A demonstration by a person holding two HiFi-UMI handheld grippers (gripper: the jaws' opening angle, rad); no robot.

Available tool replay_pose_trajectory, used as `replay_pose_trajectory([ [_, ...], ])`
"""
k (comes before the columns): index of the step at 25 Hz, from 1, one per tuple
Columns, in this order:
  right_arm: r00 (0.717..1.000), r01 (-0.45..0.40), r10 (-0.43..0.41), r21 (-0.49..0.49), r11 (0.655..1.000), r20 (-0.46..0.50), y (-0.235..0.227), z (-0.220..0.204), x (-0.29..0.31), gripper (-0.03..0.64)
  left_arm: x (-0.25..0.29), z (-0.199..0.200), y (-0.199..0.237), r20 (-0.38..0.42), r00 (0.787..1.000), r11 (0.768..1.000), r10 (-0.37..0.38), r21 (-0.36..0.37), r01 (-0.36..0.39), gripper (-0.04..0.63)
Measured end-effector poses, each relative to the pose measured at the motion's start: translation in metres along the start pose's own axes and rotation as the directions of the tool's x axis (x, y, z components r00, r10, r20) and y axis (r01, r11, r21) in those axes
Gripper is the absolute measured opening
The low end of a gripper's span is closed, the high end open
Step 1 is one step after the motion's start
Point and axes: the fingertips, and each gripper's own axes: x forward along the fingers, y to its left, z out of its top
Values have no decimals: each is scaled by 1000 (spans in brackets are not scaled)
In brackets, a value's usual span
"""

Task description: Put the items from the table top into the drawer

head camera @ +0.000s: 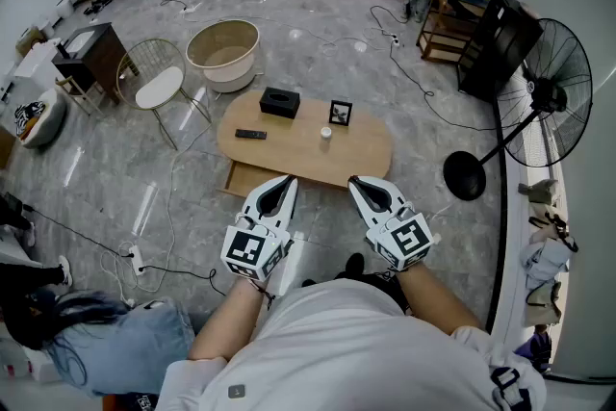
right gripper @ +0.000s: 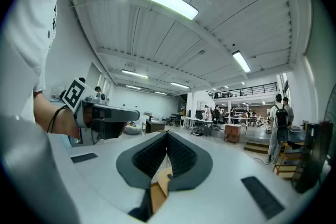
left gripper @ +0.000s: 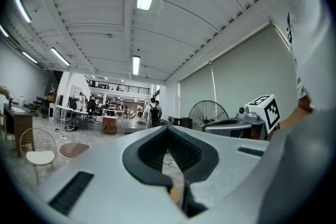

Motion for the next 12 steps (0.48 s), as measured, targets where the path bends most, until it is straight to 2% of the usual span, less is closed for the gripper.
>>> replay_pose_trajectory([
  [12, 1000, -7, 7, 3, 1000, 4, -14, -2, 15, 26, 13, -4, 12, -13, 1000, 1000, 1, -1, -1, 9],
])
